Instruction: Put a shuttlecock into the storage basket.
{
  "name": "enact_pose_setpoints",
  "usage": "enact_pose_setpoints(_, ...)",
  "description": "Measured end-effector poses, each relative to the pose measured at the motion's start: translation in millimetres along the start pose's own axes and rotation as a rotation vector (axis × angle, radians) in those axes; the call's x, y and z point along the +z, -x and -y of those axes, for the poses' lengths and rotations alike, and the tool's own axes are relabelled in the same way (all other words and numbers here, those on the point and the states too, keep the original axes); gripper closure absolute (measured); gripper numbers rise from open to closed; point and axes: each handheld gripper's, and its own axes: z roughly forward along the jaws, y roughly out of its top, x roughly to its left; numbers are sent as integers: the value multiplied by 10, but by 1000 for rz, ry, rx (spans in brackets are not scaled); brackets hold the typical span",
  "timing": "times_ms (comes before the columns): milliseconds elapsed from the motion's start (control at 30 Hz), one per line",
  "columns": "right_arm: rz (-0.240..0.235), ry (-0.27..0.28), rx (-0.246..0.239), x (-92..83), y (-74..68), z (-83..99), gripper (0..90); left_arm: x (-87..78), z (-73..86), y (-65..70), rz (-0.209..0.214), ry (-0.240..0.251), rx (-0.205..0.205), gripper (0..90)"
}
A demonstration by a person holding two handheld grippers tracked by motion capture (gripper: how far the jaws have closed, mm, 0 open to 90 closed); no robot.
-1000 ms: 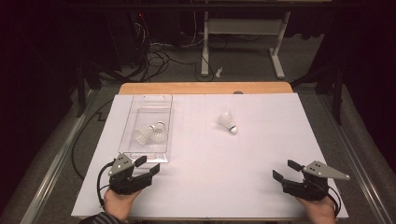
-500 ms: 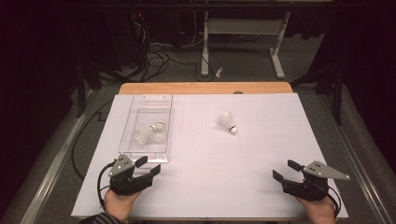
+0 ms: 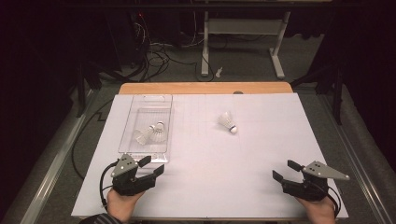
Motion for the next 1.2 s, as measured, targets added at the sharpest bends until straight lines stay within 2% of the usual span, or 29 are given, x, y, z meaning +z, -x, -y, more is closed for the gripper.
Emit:
enact_pose_setpoints(233,0,-1,-2,-5,-4,4,279,17,-35,43,5,-7,18,383)
enact_pose_setpoints(300,-2,-3,-1,1,-4,2,279,23,-41,44,18,-3,10,384)
enact_pose_setpoints(633,-2,-5,1,6,-1,4,279,58,-93,71,26,-2,14,385)
enact_pose_setpoints(1200,-1,-4,1,4,-1,3,279,147,-194,148,46,-2,38,387)
